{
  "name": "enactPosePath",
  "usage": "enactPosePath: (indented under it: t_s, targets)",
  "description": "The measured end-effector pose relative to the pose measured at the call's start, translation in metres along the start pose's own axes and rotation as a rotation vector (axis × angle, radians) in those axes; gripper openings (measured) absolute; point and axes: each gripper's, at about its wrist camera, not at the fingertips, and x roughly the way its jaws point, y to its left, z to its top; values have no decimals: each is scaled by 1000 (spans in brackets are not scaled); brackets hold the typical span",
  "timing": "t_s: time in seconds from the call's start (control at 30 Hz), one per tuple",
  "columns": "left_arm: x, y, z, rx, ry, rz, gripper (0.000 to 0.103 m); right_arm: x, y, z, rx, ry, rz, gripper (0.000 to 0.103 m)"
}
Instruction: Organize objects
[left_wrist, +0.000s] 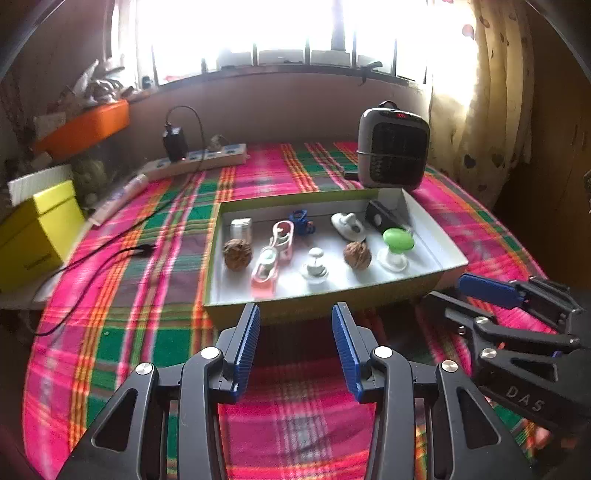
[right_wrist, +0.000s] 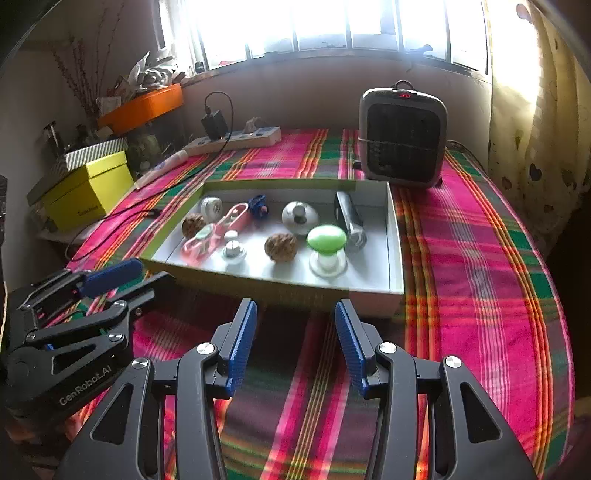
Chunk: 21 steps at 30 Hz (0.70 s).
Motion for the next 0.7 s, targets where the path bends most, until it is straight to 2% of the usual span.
enactPosePath:
  t_s: [0.13, 0.7]
  targets:
    - [-2, 4, -13, -31, 18, 0, 39, -4, 5, -11, -9, 14, -25, 46]
    - [-7, 4, -55, -33, 79, 23, 39, -5, 21, -50, -16, 82, -78, 46]
